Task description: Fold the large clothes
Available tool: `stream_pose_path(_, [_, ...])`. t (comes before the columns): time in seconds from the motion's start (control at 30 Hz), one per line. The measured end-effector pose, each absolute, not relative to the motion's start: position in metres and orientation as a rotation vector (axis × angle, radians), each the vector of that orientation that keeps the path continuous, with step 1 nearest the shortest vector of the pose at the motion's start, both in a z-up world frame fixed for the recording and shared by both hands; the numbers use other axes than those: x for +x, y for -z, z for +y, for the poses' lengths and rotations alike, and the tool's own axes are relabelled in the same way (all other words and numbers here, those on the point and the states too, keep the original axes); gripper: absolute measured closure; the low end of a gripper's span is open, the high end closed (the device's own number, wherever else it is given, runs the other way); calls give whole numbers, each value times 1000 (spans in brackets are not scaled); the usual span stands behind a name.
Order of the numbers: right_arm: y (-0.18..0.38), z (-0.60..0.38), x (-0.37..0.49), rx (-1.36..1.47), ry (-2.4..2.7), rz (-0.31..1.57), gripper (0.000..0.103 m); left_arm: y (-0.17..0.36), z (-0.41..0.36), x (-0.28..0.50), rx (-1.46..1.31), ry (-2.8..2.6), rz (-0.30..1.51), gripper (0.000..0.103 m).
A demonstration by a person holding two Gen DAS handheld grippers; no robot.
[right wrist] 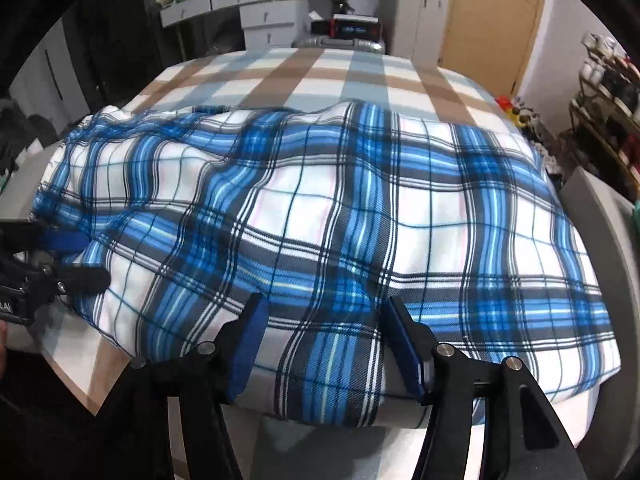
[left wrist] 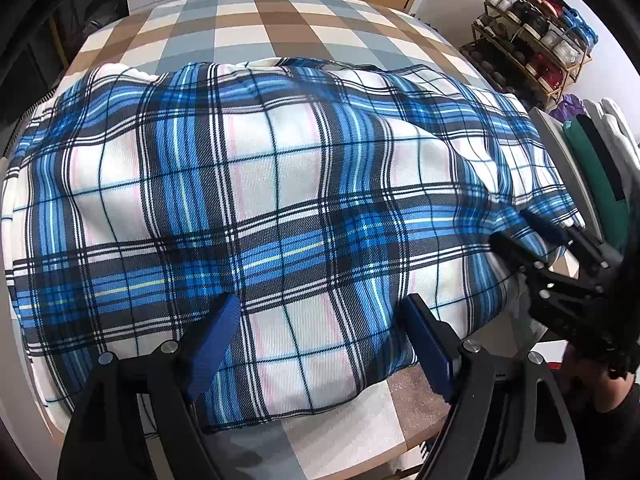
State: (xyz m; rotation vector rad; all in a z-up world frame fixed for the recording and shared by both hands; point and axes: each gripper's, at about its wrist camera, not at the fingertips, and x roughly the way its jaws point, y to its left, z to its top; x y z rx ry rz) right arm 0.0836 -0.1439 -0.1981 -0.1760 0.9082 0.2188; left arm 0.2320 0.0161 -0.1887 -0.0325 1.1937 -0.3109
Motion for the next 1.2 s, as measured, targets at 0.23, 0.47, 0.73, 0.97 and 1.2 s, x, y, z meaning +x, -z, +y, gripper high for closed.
stream_pose_path(0.23, [183,-161,70,-81,-217,855,37,172,25,237,-97,337,1234,24])
stream_pose_path(0.47, [172,-182,72,40,-240,803,28,155,75,292,-164,189,1218,24])
stream_pose_path(0.73, [177,-203,77,133,-240,834,28,182,69,329,-71,148,1337,20])
stream_pose_path(0.97, [182,-223,82,260,-251,863,28,141,59,332,-158,172,1331,20])
stream_pose_path(1.2, [181,-228,77,270,-261,860,28,169,30,365,-53,60,1399,19])
